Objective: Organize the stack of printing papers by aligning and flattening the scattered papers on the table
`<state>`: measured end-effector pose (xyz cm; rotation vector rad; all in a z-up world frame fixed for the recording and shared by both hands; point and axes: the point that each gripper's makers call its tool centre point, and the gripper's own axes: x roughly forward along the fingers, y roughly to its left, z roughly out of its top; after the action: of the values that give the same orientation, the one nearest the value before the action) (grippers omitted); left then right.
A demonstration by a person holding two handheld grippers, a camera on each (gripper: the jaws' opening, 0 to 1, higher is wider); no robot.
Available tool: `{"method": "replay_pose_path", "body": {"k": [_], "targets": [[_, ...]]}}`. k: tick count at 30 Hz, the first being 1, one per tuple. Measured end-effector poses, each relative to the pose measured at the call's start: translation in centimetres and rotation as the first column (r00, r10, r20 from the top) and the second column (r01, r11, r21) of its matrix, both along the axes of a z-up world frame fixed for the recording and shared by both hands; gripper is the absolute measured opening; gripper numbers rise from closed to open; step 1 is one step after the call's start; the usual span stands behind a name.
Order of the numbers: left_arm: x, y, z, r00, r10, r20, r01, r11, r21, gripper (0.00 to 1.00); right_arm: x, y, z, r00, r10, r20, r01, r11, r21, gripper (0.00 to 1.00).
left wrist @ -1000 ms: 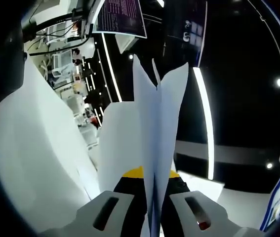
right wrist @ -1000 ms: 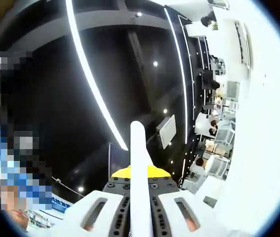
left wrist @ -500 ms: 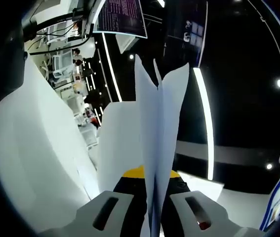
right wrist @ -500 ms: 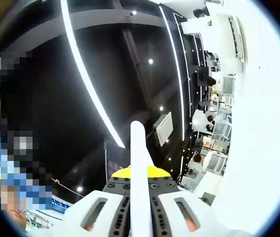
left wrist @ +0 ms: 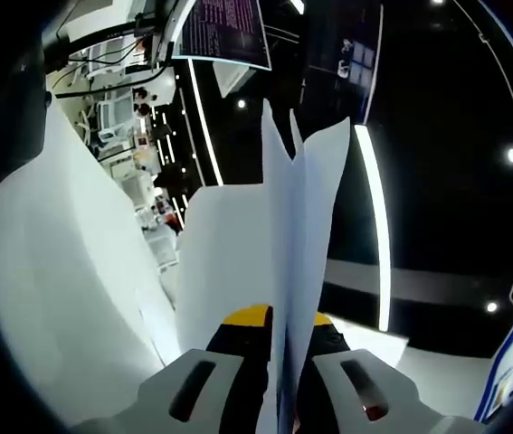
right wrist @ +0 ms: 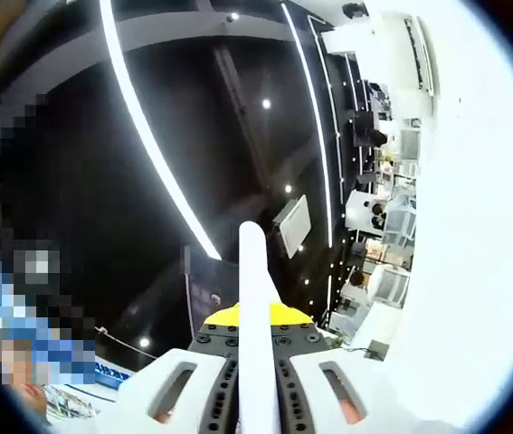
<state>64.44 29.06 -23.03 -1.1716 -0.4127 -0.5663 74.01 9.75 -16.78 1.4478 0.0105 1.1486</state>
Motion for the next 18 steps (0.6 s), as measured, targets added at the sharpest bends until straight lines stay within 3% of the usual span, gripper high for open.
{"method": "replay_pose_path", "body": {"k": [18], "targets": [[0.1, 0.1, 0.0, 1.000, -0.005, -0.003, 0.005, 1.000, -0.007, 0.09, -0.8, 2.0, -1.2, 0.999, 0.040, -0.018, -0.040, 0.999, -0.017, 0.00]]}}
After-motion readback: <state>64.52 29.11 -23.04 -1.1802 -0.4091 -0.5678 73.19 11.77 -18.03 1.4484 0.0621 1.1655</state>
